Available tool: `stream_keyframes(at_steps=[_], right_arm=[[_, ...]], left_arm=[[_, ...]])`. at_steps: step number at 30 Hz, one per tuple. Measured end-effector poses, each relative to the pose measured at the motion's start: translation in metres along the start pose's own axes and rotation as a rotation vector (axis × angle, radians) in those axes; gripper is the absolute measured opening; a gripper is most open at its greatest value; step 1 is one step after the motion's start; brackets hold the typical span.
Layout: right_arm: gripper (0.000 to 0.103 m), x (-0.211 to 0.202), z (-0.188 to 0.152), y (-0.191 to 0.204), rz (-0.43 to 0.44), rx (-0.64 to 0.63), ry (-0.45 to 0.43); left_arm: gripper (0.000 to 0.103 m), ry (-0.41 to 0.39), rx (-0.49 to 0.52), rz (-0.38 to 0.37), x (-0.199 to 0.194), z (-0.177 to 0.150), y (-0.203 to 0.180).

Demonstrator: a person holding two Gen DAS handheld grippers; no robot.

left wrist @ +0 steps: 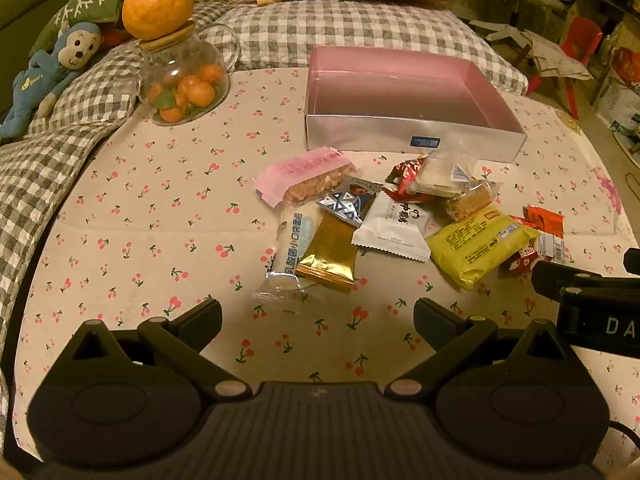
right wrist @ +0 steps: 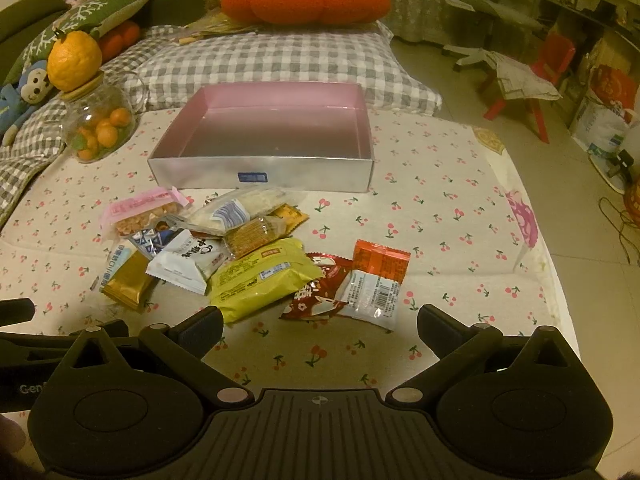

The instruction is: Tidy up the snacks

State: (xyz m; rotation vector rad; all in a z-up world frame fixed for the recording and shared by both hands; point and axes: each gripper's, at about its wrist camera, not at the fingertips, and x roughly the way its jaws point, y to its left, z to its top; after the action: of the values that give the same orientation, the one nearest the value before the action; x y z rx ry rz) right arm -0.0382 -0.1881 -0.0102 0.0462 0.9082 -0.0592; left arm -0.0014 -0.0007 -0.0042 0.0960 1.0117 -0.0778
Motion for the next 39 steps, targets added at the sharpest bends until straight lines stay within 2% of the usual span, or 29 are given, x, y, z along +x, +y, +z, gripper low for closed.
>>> stream_keyframes(at_steps=[39], right_arm=[[0.103,-0.0005,-0.0003,0.0012,0.000,-0.003,-0.002]], left_arm=[[0.102,-0.004,-0.001,0.003,-0.0007,0.0005,0.0021]])
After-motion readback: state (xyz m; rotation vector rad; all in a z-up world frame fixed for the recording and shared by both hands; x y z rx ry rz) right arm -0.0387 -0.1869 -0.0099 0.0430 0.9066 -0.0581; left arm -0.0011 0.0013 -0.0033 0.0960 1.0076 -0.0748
